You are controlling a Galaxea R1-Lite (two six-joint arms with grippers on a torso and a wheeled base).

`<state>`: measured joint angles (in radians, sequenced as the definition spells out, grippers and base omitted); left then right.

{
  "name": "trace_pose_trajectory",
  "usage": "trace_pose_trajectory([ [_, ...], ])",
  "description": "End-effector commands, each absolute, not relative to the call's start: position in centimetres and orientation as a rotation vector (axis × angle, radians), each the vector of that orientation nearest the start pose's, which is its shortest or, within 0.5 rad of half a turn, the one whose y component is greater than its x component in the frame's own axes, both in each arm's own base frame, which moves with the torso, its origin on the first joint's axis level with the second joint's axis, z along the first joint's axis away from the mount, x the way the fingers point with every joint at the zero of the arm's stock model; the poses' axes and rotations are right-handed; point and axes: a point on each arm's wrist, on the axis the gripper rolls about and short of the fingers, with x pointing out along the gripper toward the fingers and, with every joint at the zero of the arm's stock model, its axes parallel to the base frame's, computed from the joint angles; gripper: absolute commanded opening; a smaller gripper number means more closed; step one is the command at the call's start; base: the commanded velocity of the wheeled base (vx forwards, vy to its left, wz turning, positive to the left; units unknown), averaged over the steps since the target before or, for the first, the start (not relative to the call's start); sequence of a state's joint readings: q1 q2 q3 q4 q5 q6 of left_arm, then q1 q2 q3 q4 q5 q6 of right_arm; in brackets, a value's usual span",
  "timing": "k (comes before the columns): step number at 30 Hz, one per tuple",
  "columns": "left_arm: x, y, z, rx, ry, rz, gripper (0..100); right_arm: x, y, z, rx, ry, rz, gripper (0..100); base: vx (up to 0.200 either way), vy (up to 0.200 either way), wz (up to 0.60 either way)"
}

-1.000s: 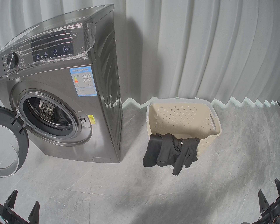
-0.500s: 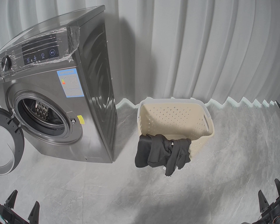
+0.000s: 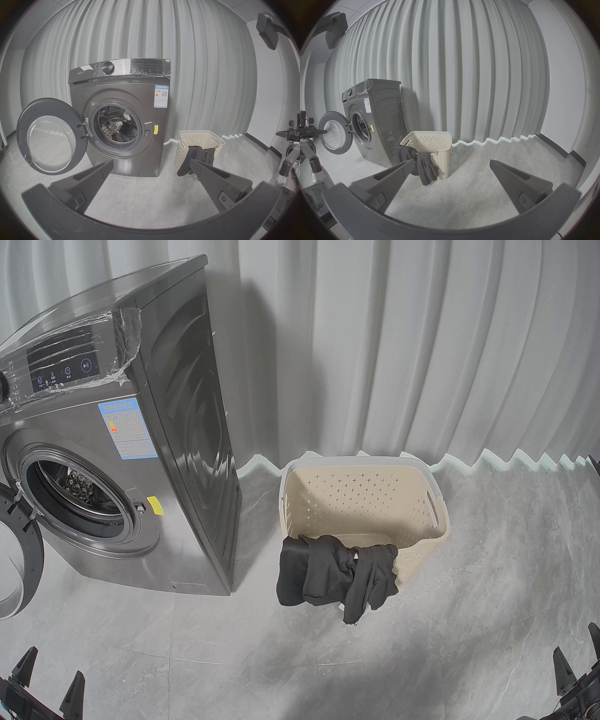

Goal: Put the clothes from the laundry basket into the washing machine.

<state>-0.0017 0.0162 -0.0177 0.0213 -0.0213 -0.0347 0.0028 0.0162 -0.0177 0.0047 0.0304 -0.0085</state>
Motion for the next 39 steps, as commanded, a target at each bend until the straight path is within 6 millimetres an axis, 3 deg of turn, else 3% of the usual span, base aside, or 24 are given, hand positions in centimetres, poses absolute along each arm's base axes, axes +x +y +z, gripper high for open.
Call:
trace_pose_trajectory([
  [1, -2.4, 0.0, 7.6, -0.037, 0.013, -0.023, 100, -2.3, 0.1, 7.5, -0.009, 0.004, 0.034, 100, 0.200, 0.000, 0.00],
  [8, -2.4, 0.0, 7.6, -0.037, 0.013, -0.018, 100, -2.3, 0.1, 7.5, -0.009, 0.004, 0.034, 100, 0.200, 0.000, 0.00],
  [16, -2.4, 0.0, 7.6, -0.037, 0.013, -0.018, 100, -2.3, 0.1, 7.5, -0.002, 0.002, 0.026, 100, 0.000, 0.000, 0.00],
  [19, -2.4, 0.0, 7.6, -0.037, 0.013, -0.018, 100, -4.0, 0.0, 12.8, -0.004, -0.229, 0.024, 100, 0.000, 0.000, 0.00],
  [20, -2.4, 0.0, 7.6, -0.035, 0.013, -0.018, 100, -4.2, 0.0, 13.7, -0.002, -0.238, 0.029, 100, 0.000, 0.000, 0.00],
  [21, -2.4, 0.0, 7.6, -0.034, 0.013, -0.018, 100, -4.0, 0.0, 15.1, -0.002, -0.209, 0.035, 100, 0.000, 0.000, 0.00],
  [23, -2.4, 0.0, 7.6, -0.035, 0.013, -0.018, 100, -3.1, 0.1, 15.8, -0.005, -0.123, 0.055, 100, 0.000, 0.000, 0.00],
  [29, -2.4, 0.0, 7.6, -0.035, 0.013, -0.018, 100, 1.1, 0.4, 15.3, 0.002, 0.170, 0.215, 100, 0.000, 0.000, 0.00],
  [31, -2.4, 0.0, 7.6, -0.035, 0.013, -0.018, 100, 1.1, 0.4, 15.3, 0.002, 0.170, 0.215, 100, 0.000, 0.000, 0.00],
  [33, -2.4, 0.0, 7.6, -0.035, 0.013, -0.018, 100, 2.9, 0.7, 15.2, 0.012, 0.275, 0.307, 100, 0.000, 0.000, 0.00],
  [39, -2.4, 0.0, 7.6, -0.035, 0.013, -0.018, 100, 4.7, 1.2, 14.6, 0.031, 0.409, 0.396, 100, 0.000, 0.000, 0.00],
])
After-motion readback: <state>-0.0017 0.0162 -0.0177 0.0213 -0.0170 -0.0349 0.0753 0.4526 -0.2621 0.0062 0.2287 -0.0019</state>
